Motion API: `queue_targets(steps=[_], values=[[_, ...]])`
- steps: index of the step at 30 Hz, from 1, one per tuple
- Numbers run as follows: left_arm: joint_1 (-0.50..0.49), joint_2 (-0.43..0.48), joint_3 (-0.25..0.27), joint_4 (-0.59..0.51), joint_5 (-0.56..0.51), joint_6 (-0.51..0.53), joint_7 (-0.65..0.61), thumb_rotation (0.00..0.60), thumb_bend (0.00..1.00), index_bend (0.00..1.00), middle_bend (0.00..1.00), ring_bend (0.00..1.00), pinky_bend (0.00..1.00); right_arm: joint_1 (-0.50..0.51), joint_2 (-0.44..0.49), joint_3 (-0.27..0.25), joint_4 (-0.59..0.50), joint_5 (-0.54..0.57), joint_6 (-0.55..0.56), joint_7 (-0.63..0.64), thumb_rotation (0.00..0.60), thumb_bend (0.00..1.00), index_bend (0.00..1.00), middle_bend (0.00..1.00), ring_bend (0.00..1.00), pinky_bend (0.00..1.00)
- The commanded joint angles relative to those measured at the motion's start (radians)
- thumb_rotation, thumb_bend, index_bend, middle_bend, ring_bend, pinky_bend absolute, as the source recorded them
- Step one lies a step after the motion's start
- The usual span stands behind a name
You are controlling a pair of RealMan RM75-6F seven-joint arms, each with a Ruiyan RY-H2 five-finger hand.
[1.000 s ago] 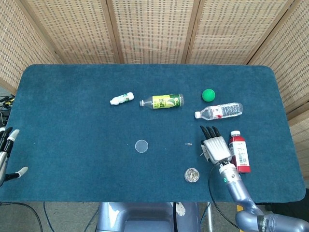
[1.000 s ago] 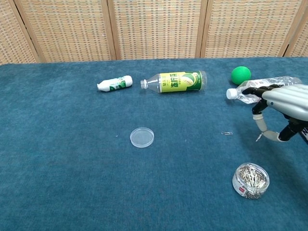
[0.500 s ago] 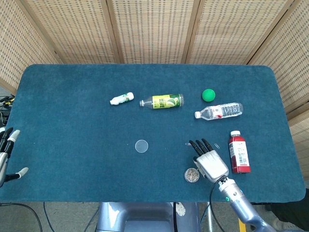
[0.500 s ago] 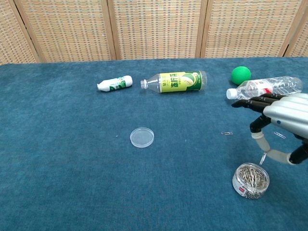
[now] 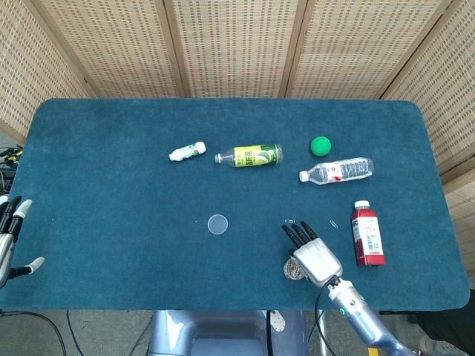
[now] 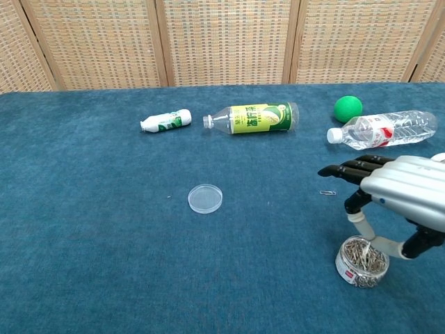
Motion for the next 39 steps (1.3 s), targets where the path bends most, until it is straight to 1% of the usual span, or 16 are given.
queue_targets(steps=[1,7,14,19,33,35,37,39], values=[[0.0,-0.001,0.0,0.001,-0.001,-0.001,0.0,0.6,0.0,0.0,0.0,0.0,0.0,0.01,-0.024,0.014,0.012,0.016,-0.012,-0.031,0.6,0.49,0.64,0.0,0.0,0.0],[-0.001,0.002,-0.002,0.003,-0.004,-0.003,-0.008,0.6,0.0,0.0,0.0,0.0,0.0,0.015,-0.041,0.025,0.029,0.046,-0.022,-0.072,0.6,0.49,0.64,0.0,0.0,0.0],[-0.001,0.007,-0.003,0.002,-0.003,-0.002,-0.018,0.6,0.0,0.0,0.0,0.0,0.0,0.009,-0.018,0.008,0.029,0.056,-0.027,-0.098,0.6,0.49,0.64,0.0,0.0,0.0],[0.0,0.007,-0.002,0.001,-0.002,-0.001,-0.017,0.6,0.0,0.0,0.0,0.0,0.0,0.006,-0.006,-0.003,0.024,0.048,-0.029,-0.101,0.6,0.49,0.64,0.0,0.0,0.0],[-0.002,0.006,-0.003,0.001,-0.004,-0.003,-0.014,0.6,0.0,0.0,0.0,0.0,0.0,0.004,0.009,-0.007,0.02,0.049,-0.037,-0.103,0.6,0.49,0.64,0.0,0.0,0.0],[-0.003,0.005,-0.003,0.002,-0.005,-0.004,-0.013,0.6,0.0,0.0,0.0,0.0,0.0,0.005,0.013,-0.01,0.015,0.043,-0.041,-0.097,0.6,0.42,0.59,0.0,0.0,0.0],[-0.002,0.004,-0.003,0.003,-0.005,-0.004,-0.013,0.6,0.0,0.0,0.0,0.0,0.0,0.006,0.016,-0.011,0.01,0.04,-0.043,-0.091,0.6,0.28,0.5,0.0,0.0,0.0],[-0.002,0.004,-0.003,0.003,-0.005,-0.004,-0.012,0.6,0.0,0.0,0.0,0.0,0.0,0.005,0.019,-0.011,0.009,0.036,-0.043,-0.087,0.6,0.2,0.43,0.0,0.0,0.0]])
